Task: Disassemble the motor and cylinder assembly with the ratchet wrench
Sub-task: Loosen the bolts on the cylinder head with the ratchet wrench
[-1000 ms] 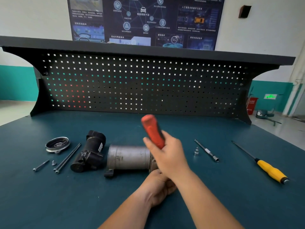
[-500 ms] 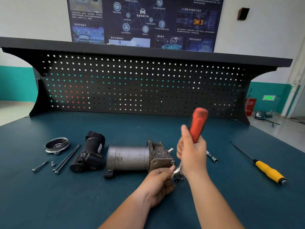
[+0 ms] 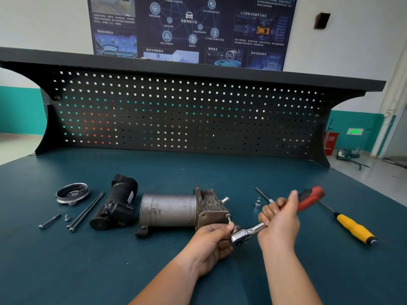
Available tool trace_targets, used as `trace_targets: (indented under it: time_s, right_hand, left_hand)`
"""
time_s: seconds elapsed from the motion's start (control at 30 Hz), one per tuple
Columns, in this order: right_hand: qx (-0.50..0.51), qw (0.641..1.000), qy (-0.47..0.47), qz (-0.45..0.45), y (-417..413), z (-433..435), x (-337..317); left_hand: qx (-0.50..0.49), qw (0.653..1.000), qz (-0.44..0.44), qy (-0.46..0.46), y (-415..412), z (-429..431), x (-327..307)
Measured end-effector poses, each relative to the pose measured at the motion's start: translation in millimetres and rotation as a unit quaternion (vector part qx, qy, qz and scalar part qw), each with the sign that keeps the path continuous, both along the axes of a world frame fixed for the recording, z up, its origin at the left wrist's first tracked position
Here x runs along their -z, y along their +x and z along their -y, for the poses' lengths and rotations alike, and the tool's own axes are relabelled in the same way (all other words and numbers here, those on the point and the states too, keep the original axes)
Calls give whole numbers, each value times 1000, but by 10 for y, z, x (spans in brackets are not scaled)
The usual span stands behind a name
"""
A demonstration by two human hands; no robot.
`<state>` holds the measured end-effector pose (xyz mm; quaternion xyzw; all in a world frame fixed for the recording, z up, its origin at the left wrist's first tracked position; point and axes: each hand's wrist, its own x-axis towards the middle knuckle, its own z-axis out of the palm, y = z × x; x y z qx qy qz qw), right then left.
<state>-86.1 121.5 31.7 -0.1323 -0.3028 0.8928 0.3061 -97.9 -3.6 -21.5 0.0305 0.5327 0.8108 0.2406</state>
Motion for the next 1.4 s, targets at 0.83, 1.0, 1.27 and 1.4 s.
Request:
trace_targets:
  time_s: [0.83, 1.0, 1.27, 1.4]
  right_hand:
    - [-98, 867, 485, -53, -27, 504, -234]
    - [-76, 938, 337, -38, -8, 365, -195]
    - [-8, 999, 38, -5, 51, 65, -86]
    - [-10, 999, -30, 14, 61, -39, 58]
  left_hand:
    - [-15, 1000, -4, -15, 3, 6, 22]
    - [-23, 1000, -1, 3, 3, 11, 6]
    - [-26, 1000, 1, 7, 16, 0, -23]
    - [-18, 1000, -3, 1, 39, -21, -20]
